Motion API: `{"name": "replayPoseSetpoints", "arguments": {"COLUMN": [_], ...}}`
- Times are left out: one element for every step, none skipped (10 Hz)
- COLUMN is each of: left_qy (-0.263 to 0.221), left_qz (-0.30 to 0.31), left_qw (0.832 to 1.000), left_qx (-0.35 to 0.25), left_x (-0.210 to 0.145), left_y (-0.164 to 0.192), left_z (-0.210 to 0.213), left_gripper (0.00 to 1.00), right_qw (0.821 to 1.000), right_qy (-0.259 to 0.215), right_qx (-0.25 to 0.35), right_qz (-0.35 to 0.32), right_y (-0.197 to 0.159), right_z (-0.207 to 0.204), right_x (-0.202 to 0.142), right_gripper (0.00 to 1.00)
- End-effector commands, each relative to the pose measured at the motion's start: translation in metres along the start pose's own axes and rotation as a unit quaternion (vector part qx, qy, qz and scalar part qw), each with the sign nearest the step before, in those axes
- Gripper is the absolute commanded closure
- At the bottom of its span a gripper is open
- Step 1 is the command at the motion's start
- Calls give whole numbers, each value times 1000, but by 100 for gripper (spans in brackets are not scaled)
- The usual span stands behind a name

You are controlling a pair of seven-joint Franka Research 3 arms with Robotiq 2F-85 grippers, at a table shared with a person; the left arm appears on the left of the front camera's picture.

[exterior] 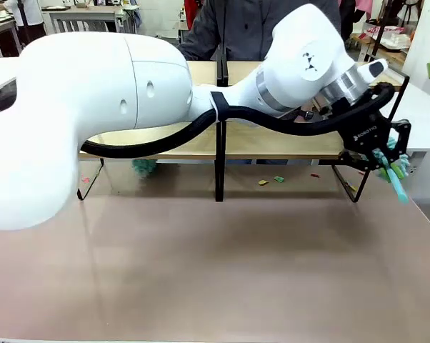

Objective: Clean the shelves.
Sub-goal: Clean another randomly selected level of the Shelf with the Duster.

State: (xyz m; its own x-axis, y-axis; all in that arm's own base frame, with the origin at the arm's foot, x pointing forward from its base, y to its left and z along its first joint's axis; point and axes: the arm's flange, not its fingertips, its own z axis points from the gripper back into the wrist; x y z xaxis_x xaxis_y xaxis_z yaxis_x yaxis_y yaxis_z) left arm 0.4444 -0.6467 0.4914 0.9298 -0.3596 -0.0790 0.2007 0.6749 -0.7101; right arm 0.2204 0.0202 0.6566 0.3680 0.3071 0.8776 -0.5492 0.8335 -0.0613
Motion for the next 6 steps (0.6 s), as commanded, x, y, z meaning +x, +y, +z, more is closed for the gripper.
{"name": "replayPoseSetpoints", "arguments": {"left_qy": [13, 18, 18, 27, 34, 64], "left_qz": [5, -2, -12, -30, -54, -63], "left_qw": [1000, 1000, 1000, 999, 998, 996], "left_qx": [3, 9, 9, 13, 11, 18], "left_x": [-3, -7, -19, -40, -67, -100], "left_y": [7, 7, 9, 14, 20, 31], "left_z": [10, 15, 25, 44, 66, 88], "left_gripper": [88, 88, 88, 88, 88, 88], "right_qw": [1000, 1000, 1000, 1000, 1000, 1000], "right_qy": [0, 0, 0, 0, 0, 0], "right_qx": [1, 1, 1, 1, 1, 1], "right_qz": [-1, -1, -1, -1, -1, -1], "right_y": [0, 0, 0, 0, 0, 0], "right_z": [1, 1, 1, 1, 1, 1], "right_x": [0, 0, 0, 0, 0, 0], "right_gripper": [0, 0, 0, 0, 0, 0]}}
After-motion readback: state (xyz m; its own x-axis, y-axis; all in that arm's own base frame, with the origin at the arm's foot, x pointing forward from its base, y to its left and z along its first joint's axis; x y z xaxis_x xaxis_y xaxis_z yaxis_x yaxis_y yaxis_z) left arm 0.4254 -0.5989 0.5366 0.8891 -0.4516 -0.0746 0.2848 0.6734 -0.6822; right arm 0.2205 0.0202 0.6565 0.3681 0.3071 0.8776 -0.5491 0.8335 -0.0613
